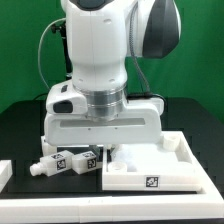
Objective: Assemble one leg
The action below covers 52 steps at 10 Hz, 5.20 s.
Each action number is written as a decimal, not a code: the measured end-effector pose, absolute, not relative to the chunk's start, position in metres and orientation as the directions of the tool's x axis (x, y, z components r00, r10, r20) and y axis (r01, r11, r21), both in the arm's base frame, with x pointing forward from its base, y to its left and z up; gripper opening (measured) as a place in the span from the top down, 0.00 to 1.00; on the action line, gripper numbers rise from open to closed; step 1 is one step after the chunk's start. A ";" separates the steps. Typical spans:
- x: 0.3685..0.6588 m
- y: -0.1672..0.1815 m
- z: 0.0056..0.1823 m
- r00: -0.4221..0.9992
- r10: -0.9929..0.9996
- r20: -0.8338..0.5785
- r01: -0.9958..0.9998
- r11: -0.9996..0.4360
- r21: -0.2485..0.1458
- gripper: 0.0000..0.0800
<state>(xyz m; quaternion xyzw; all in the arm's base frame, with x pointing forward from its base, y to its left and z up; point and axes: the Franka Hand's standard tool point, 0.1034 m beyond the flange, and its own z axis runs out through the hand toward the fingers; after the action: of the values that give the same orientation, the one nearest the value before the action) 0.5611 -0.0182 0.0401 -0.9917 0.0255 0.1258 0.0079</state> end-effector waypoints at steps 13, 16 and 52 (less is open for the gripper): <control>0.580 -0.020 0.011 0.974 -0.081 -0.211 -0.075 -0.996 0.038 0.94; 0.581 -0.019 0.009 0.977 -0.081 -0.199 -0.074 -0.996 0.042 0.94; 0.501 -0.036 0.057 0.735 -0.658 -0.163 -0.660 -0.750 0.053 0.19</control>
Offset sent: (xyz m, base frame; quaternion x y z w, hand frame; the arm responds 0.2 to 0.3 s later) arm 0.0000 0.0000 0.0000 0.0000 0.0000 0.0000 1.0000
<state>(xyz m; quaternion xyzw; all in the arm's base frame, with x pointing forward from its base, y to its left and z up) 0.5012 -0.0361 0.0566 -0.9314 0.3538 0.0858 0.0040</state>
